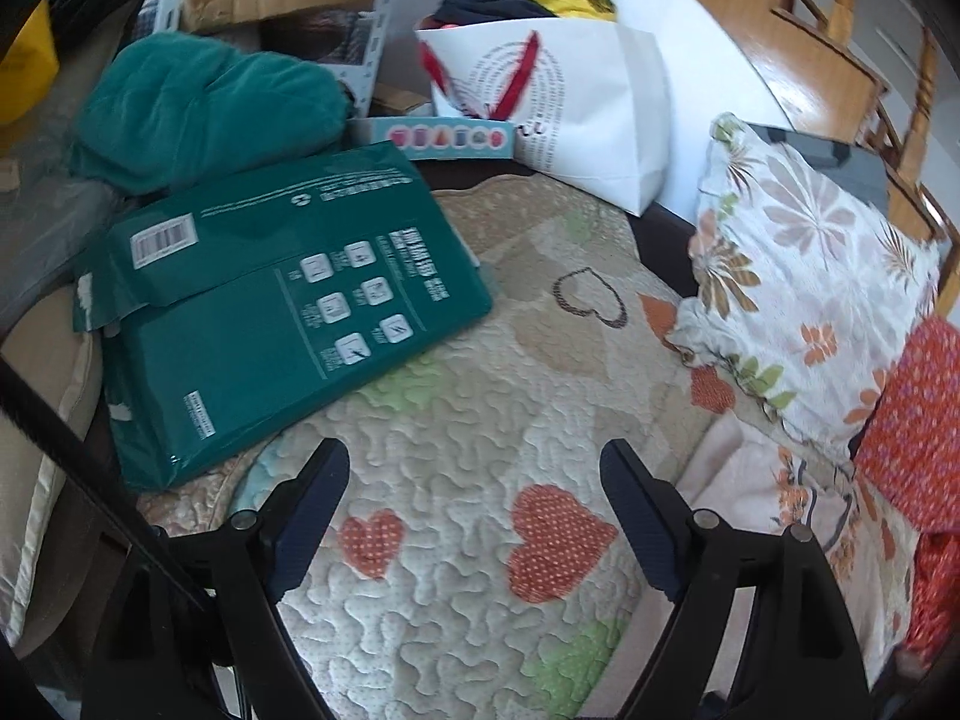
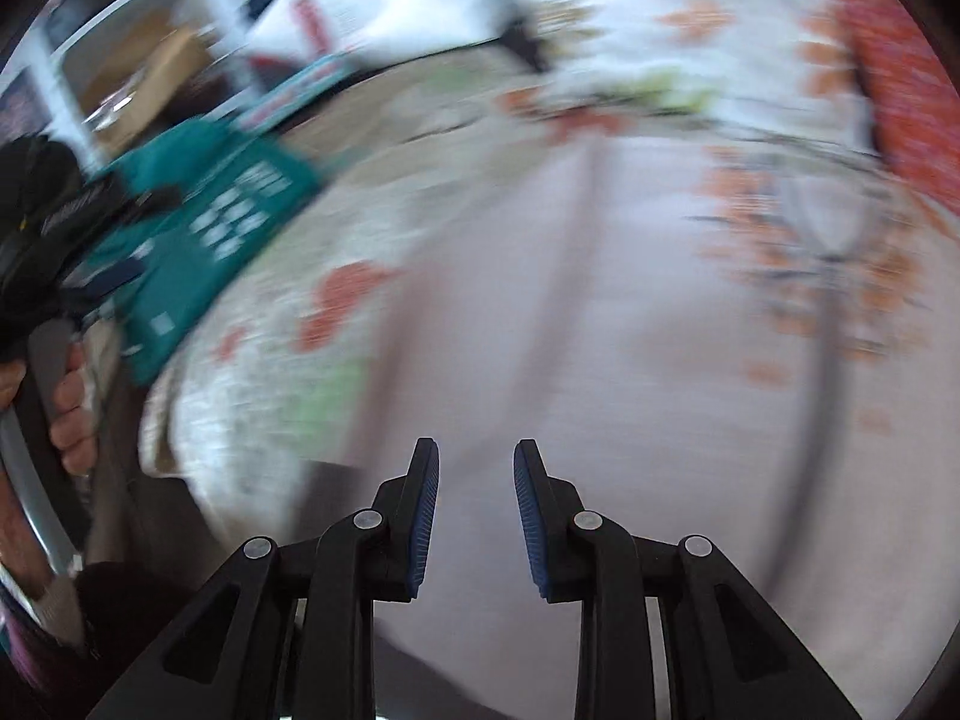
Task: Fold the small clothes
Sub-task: 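Move both tools over the pink sweater toward its sleeve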
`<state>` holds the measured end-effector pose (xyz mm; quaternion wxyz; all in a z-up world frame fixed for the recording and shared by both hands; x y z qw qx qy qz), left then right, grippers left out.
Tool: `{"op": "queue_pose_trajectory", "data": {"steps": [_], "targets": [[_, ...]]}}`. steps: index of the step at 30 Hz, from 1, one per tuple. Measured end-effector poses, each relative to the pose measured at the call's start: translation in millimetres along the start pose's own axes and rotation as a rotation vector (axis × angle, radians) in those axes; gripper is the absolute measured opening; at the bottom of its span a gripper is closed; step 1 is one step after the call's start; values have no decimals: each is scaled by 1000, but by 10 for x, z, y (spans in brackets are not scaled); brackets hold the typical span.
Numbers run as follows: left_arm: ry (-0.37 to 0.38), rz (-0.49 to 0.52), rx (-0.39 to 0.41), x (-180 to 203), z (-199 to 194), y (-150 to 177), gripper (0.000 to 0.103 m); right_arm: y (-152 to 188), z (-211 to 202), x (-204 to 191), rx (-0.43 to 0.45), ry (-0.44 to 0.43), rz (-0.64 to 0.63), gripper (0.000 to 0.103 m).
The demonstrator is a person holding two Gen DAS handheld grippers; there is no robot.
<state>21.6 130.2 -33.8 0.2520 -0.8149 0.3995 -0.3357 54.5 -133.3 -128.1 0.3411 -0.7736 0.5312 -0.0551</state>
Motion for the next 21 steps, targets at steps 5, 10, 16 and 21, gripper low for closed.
{"op": "queue_pose_trajectory", "data": {"steps": [5, 10, 16, 21], "targets": [[17, -55, -26, -158, 44, -68, 85, 139, 541, -467, -99, 4, -70, 26], [-25, -58, 28, -297, -33, -191, 85, -45, 626, -717, -95, -35, -56, 4], [-37, -166, 56, -540, -45, -261, 85, -671, 409, -996, -4, -151, -21, 4], [-22, -123, 29, -375, 6, -214, 85, -944, -117, -551, 63, -107, -19, 4]]}}
Point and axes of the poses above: each gripper's, at about its wrist camera, not at the fingertips, and z roughly the way its jaws point, x to its right, y to its underside, the point moved 6 cm from there along z, roughly the way its jaws point, and after that the axes turned 2 degrees about -z, right-handed, at the moved point
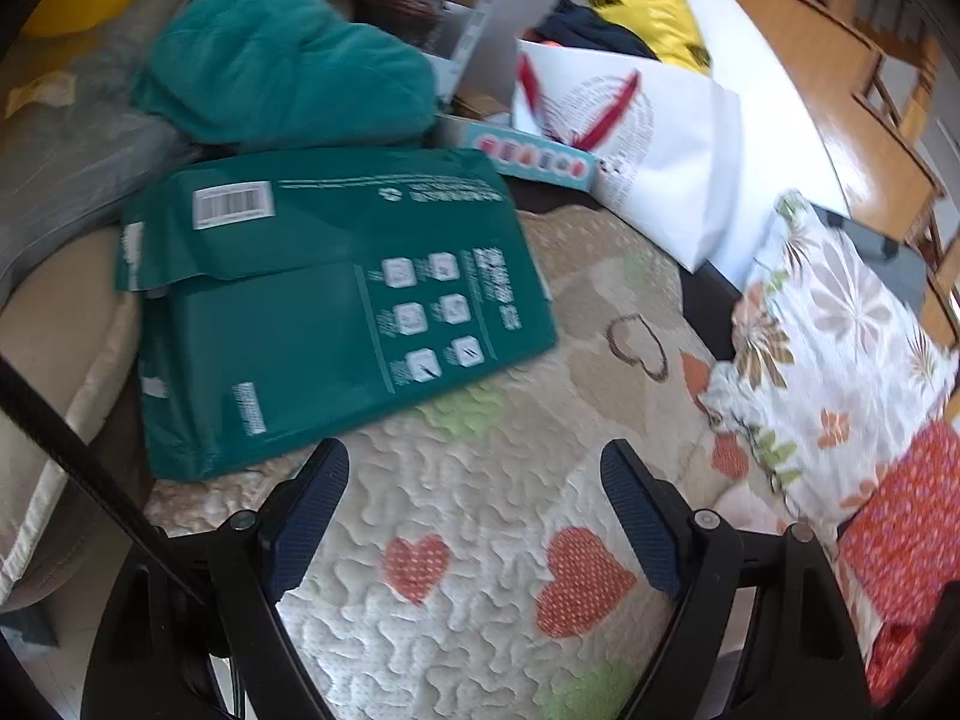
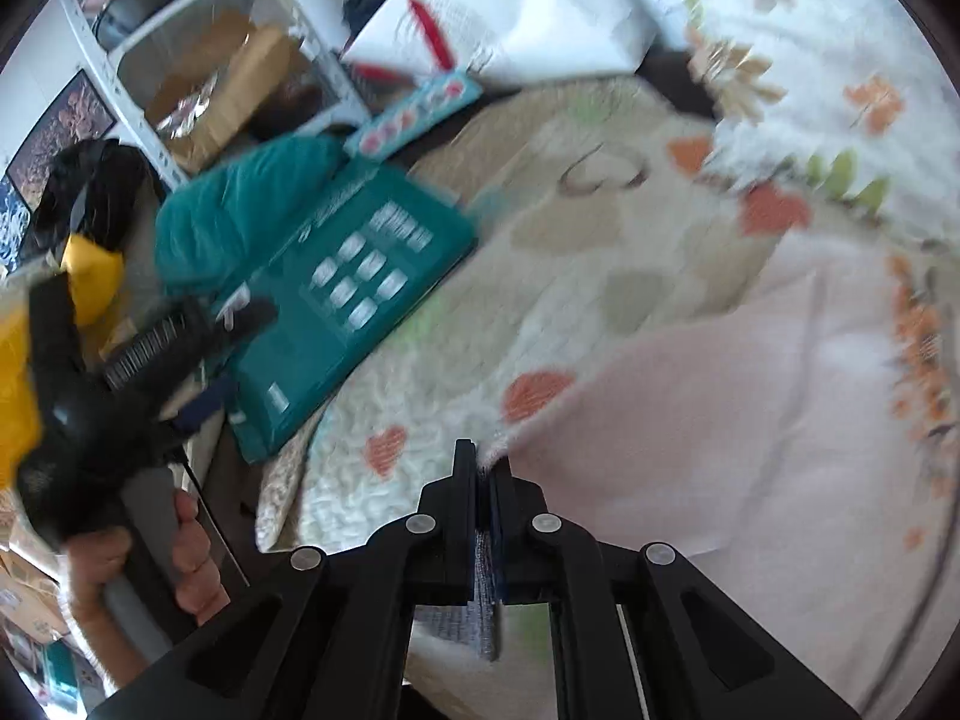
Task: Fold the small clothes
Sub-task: 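Move both tools over the pink sweater toward its sleeve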
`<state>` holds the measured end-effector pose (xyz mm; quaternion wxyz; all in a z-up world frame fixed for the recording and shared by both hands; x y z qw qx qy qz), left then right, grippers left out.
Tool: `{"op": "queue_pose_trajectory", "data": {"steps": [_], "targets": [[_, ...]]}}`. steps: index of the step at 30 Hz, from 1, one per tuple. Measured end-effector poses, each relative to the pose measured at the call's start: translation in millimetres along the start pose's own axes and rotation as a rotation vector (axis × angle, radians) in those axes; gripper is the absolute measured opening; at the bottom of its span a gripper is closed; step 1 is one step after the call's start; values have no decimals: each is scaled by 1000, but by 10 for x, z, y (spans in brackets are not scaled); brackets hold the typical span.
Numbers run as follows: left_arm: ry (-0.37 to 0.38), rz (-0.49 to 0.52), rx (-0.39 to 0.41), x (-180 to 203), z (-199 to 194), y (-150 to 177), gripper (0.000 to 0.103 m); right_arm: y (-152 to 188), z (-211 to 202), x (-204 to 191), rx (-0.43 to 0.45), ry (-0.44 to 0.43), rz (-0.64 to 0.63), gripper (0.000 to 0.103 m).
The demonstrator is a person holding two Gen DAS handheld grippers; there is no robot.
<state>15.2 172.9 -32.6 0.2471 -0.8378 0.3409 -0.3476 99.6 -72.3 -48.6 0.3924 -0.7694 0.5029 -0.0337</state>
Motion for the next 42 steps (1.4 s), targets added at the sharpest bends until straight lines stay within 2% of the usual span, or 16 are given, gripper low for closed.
{"op": "queue_pose_trajectory", "data": {"steps": [2, 4, 8, 13, 15, 16, 18, 21, 25, 29, 31, 33, 36, 39, 42], "targets": [[11, 30, -13, 120, 24, 52, 85, 9, -256, 339, 2, 65, 4, 4], [24, 57, -28, 261, 43, 127, 85, 66, -542, 816, -4, 165, 27, 4], [51, 118, -57, 549, 98, 279, 85, 290, -900, 1926, -51, 369, 177, 4], [57, 209, -93, 961, 184, 506, 85, 646, -954, 3126, -157, 662, 278, 5], [63, 243, -102, 1129, 204, 584, 85, 738, -972, 3401, -171, 754, 301, 12], [70, 260, -103, 1212, 208, 615, 85, 757, -1003, 3450, -154, 749, 306, 12], [74, 288, -98, 1351, 222, 660, 85, 714, -1039, 3433, -117, 692, 305, 20], [81, 309, -109, 1515, 265, 725, 85, 694, -1194, 3422, -88, 691, 266, 23], [120, 314, -149, 1700, 303, 836, 85, 909, -1701, 3522, -33, 688, 350, 23], [130, 356, -142, 1801, 262, 914, 85, 1453, -2557, 3768, 15, 763, 500, 27], [129, 374, -145, 1833, 255, 958, 85, 1845, -3026, 3895, 22, 818, 577, 28], [130, 377, -157, 1851, 271, 1014, 85, 2200, -3395, 3974, 28, 863, 643, 28], [129, 388, -180, 1892, 297, 1121, 85, 2697, -3790, 4040, 50, 886, 740, 28], [129, 421, -181, 1947, 289, 1209, 85, 3022, -3922, 4015, 64, 878, 796, 28], [130, 465, -176, 2008, 273, 1282, 85, 3162, -3862, 3916, 40, 870, 752, 33]]}}
Point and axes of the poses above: each gripper's, at about its wrist camera, not at the fingertips, and z roughly the way its jaws point, x to its right, y to its underside, the point moved 6 cm from there along z, roughly the way its jaws point, and after that the axes turned 2 degrees about -z, right-handed, at the moved point
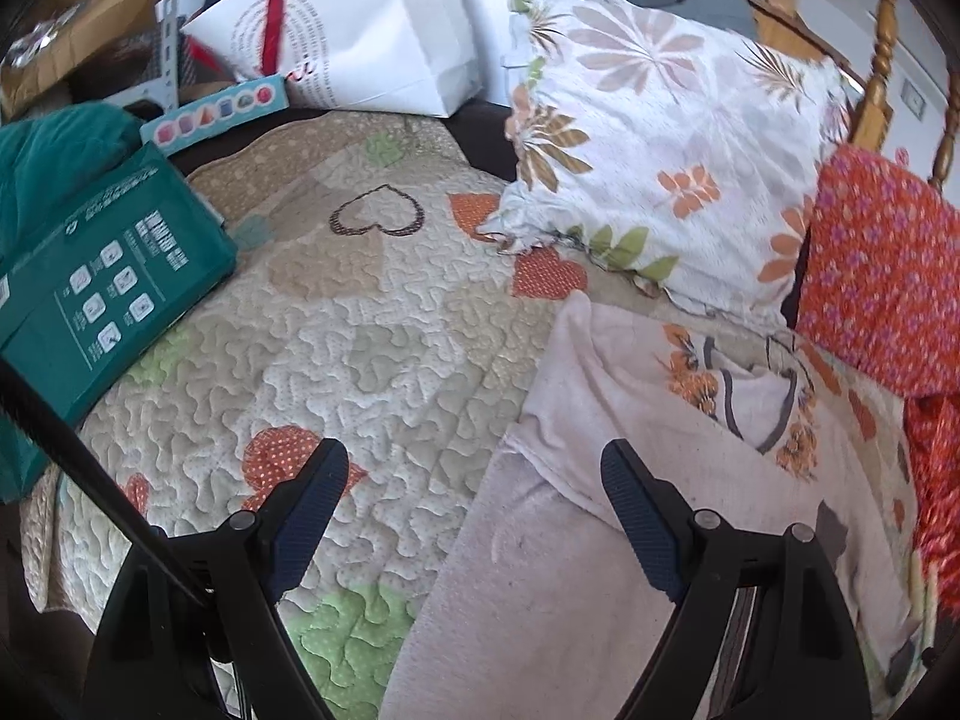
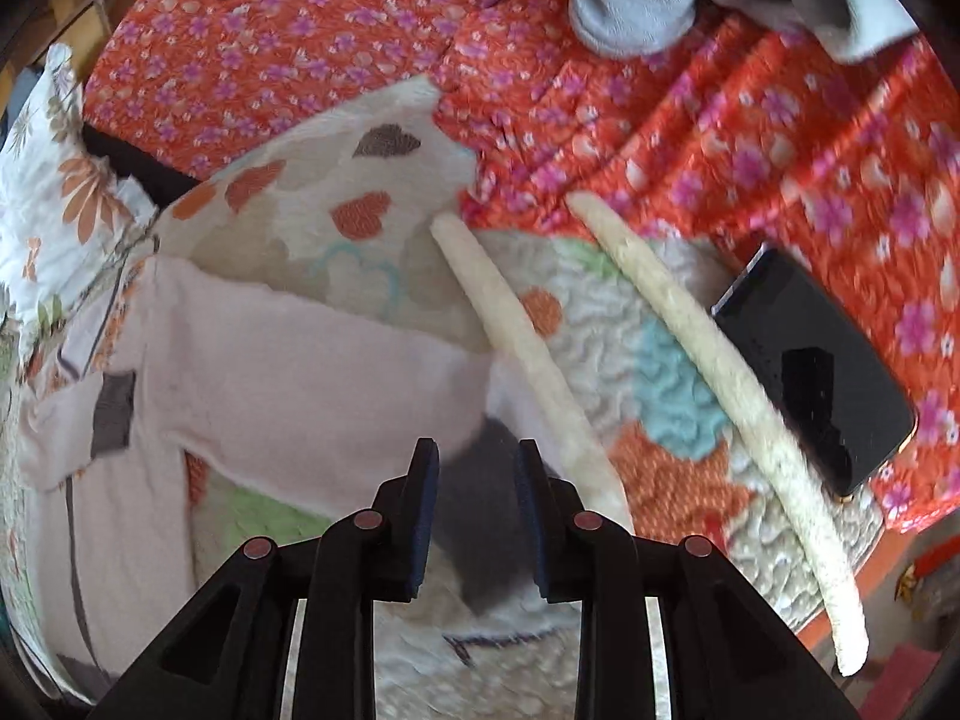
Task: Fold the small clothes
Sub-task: 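Move both tools over the pink sweater toward its sleeve, then grasp the grey knit cuff of the sweater sleeve with the right tool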
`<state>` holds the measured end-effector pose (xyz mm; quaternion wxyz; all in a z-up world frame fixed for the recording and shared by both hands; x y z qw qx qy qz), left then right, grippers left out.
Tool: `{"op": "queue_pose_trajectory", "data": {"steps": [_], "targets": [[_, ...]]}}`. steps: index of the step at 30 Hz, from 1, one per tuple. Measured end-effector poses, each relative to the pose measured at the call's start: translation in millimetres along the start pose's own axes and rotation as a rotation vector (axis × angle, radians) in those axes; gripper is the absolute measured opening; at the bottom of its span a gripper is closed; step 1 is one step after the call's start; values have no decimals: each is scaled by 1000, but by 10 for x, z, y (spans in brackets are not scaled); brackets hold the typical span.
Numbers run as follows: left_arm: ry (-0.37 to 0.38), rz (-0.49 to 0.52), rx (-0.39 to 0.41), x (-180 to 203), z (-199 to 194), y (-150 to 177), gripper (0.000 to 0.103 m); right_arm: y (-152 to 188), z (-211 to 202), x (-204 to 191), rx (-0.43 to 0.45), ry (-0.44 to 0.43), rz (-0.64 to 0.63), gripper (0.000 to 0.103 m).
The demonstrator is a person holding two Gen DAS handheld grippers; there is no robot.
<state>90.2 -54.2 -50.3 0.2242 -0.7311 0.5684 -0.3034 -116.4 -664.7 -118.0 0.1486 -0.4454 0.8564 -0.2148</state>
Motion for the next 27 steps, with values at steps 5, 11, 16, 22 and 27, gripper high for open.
{"op": "queue_pose_trajectory", "data": {"steps": [5, 11, 16, 22, 27], "targets": [[-1, 27, -12, 42, 28, 44, 85, 291, 118, -335, -9, 22, -208, 46], [-15, 19, -18, -33, 42, 59, 85, 282, 485, -389, -8, 86, -203, 46], [-19, -9, -18, -160, 23, 43, 85, 272, 504, -239, -16, 120, -154, 6], [-17, -38, -17, -292, -8, 7, 85, -3, -176, -229, 91, -64, 20, 5], [-18, -91, -9, -486, -64, -26, 85, -345, -556, -939, 127, -318, 44, 6]]}}
Point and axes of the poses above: each gripper's, at about its wrist camera, not at the fingertips, and z roughly the way its jaws point, x to its right, y to its underside, the point moved 6 cm from there along z, roughly the way its jaws point, and after that the axes turned 2 degrees about -z, right-handed, at the moved point
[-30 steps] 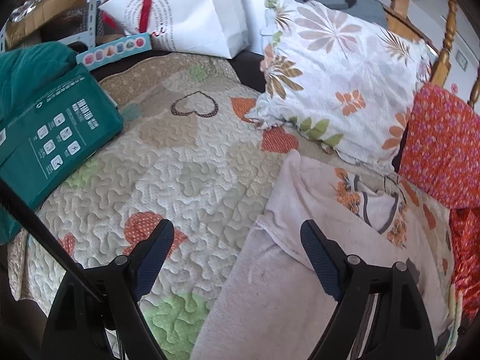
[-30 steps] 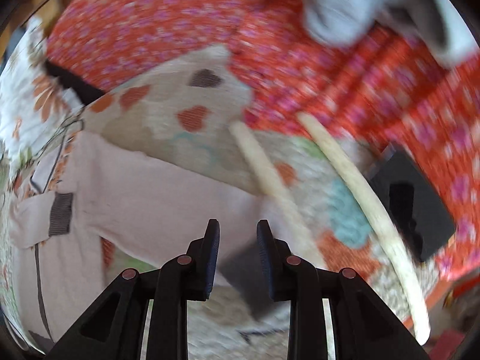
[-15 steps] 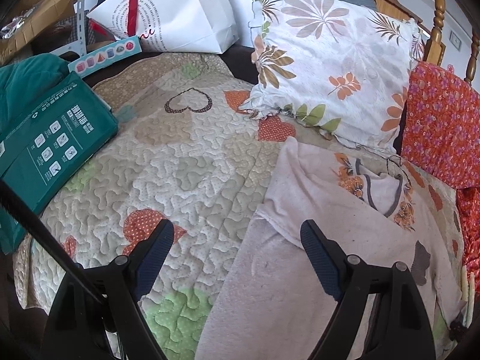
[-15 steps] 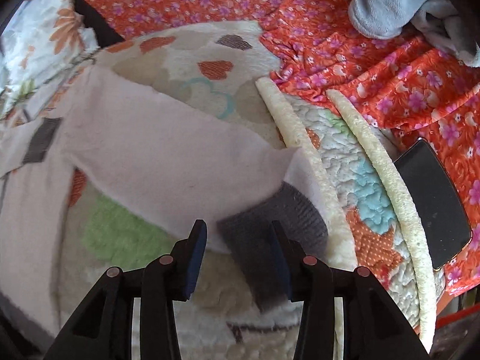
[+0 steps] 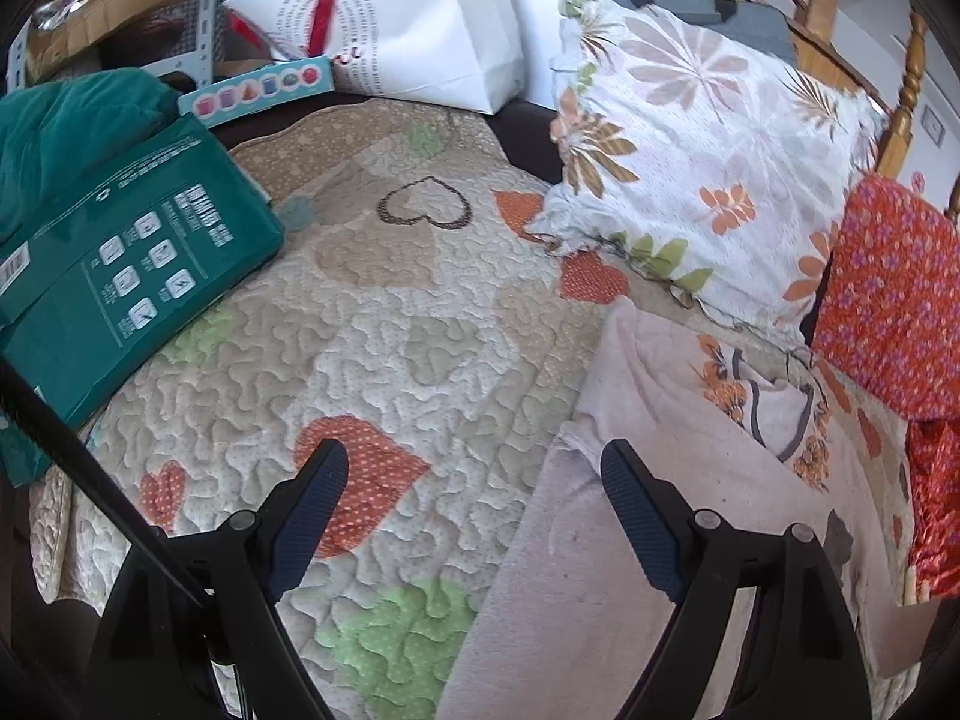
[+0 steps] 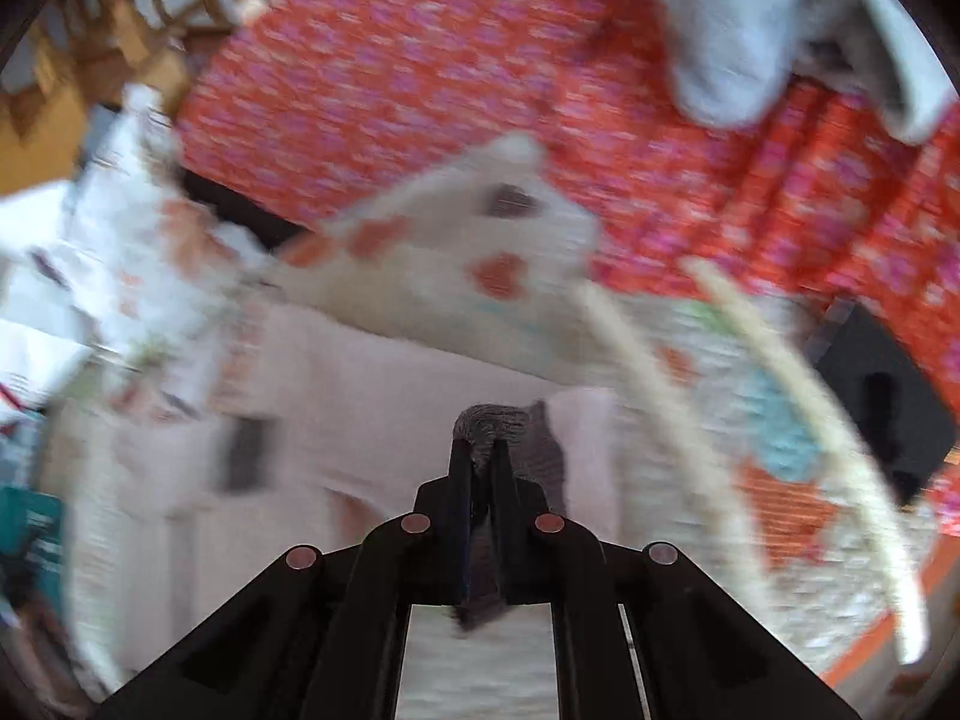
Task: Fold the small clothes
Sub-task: 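Grasp the grey knit cuff of the sweater sleeve with the right tool, then carry the held sleeve across the sweater body with the right tool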
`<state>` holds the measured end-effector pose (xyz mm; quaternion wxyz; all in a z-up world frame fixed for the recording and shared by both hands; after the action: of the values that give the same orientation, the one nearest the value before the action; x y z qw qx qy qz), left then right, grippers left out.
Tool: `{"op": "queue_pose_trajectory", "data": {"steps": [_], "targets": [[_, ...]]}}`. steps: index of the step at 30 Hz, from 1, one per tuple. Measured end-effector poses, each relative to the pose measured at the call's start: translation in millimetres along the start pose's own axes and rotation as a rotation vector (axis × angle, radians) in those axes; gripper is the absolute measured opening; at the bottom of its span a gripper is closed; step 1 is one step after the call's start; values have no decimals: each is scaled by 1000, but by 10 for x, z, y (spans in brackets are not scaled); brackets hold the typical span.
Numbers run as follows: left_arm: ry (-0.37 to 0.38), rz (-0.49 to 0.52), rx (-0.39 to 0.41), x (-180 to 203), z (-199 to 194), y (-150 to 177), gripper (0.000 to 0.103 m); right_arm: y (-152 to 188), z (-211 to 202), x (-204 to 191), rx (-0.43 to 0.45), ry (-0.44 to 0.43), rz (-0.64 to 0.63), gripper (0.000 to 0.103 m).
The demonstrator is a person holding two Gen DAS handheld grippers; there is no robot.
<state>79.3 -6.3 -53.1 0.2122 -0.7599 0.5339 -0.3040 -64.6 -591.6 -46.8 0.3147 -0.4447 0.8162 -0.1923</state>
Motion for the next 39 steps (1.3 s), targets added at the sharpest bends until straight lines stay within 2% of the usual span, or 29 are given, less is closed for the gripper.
{"op": "queue_pose_trajectory", "data": {"steps": [5, 10, 13, 16, 18, 20, 26, 28, 30, 33, 36, 39], "targets": [[5, -72, -2, -254, -37, -59, 85, -108, 376, -1260, -58, -216, -90, 6], [-17, -146, 16, -532, -80, -167, 85, 120, 970, -2789, -150, -368, -229, 6], [-33, -168, 24, -660, -94, -211, 85, 330, 1316, -3582, -206, -418, -301, 6], [-42, -170, 31, -734, -106, -247, 85, 541, 1632, -4178, -241, -433, -370, 6], [-51, -167, 35, -763, -106, -264, 85, 695, 1936, -4539, -273, -415, -424, 6], [-56, -160, 33, -774, -94, -268, 85, 825, 2159, -4703, -292, -372, -461, 6], [-66, -142, 12, -756, -26, -243, 85, 1074, 2862, -4886, -391, -260, -502, 10], [-58, -124, 0, -718, 4, -218, 85, 1014, 2800, -4815, -385, -299, -464, 10], [-46, -99, -17, -673, 37, -171, 85, 938, 2592, -4669, -363, -341, -455, 31], [9, -89, -73, -608, 120, -61, 85, 849, 2205, -4218, -334, -348, -456, 36], [79, -84, -150, -519, 233, 130, 85, 802, 1809, -3450, -321, -305, -410, 36], [178, -77, -237, -409, 334, 378, 85, 727, 1375, -2425, -266, -214, -321, 40]]}}
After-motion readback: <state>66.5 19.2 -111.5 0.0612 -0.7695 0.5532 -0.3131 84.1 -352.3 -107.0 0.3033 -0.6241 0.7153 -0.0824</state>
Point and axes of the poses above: each gripper's, at about its wrist camera, not at the fingertips, and z roughly the way its jaws point, x to its right, y to its underside, the point moved 6 cm from there along z, roughly the way its jaws point, and after that the axes turned 2 degrees about -z, right-handed, at the moved point
